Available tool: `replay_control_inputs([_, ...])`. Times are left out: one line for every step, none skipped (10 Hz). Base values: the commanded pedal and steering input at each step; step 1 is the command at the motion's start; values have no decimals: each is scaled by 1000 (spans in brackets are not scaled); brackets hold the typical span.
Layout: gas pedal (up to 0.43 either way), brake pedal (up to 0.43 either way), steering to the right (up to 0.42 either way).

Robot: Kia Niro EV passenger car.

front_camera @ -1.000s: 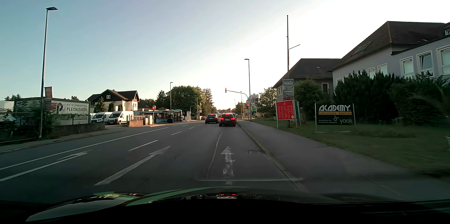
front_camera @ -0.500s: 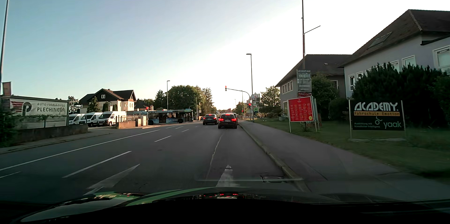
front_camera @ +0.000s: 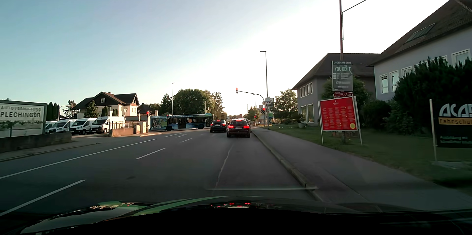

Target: Follow the waypoints while adhering to traffic rules and regulations

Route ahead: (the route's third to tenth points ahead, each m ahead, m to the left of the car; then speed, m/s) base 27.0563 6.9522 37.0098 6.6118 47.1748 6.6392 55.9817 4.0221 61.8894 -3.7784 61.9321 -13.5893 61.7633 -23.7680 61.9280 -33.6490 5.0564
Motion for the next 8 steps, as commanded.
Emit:
replay_control_inputs([0, 165, 1])
replay_control_inputs([0, 159, 1])
replay_control_inputs([0, 165, 0])
replay_control_inputs([0, 159, 1])
replay_control_inputs([0, 152, 2])
replay_control_inputs([0, 152, 2])
replay_control_inputs([0, 152, 2])
replay_control_inputs([0, 152, 2])
